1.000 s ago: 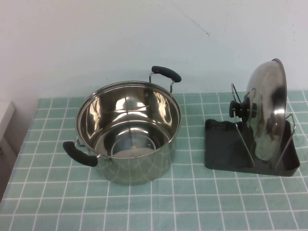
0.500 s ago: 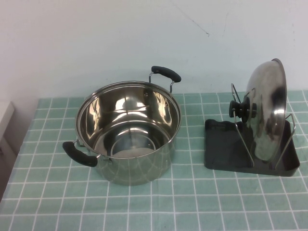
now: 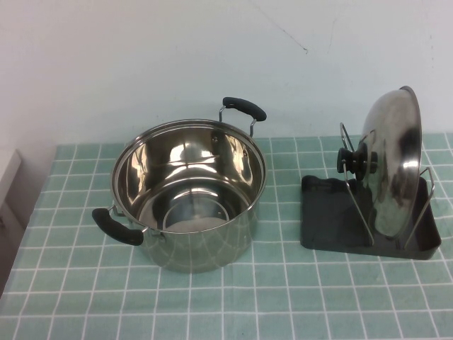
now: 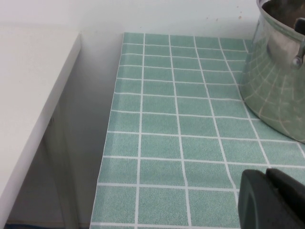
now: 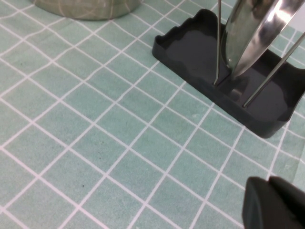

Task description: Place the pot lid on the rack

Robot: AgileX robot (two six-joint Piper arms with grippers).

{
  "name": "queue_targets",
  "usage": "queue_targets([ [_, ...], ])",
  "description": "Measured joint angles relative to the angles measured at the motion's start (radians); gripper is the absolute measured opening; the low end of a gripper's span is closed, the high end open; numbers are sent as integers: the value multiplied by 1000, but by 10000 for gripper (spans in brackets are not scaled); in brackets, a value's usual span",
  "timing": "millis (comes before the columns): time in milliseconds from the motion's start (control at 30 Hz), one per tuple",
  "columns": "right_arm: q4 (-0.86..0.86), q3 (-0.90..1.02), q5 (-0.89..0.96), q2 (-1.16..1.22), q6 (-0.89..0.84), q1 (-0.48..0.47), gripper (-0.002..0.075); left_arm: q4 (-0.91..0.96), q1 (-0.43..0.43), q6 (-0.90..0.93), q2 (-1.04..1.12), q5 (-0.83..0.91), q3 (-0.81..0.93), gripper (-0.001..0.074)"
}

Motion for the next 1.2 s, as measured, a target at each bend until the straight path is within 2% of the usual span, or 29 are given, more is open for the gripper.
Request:
queue_targets([
  [567,-43,52,-52,-58,26,0,-1,0,0,4,0,0,0,-2],
  [633,-105,78,-101,-98,114,0,-1,0,0,4,0,0,0,-2],
  [767,-345,152,-181,-193,455,0,-1,0,0,4,0,0,0,-2],
  [833,-427,197,-186,-237,570,-5,-1,0,0,4,0,0,0,-2],
  [933,-443,239,-192,-254,630,-48,-1,0,0,4,0,0,0,-2],
  [1200,-433,243,-215,-256,643,-164,-1,0,0,4,0,0,0,-2],
])
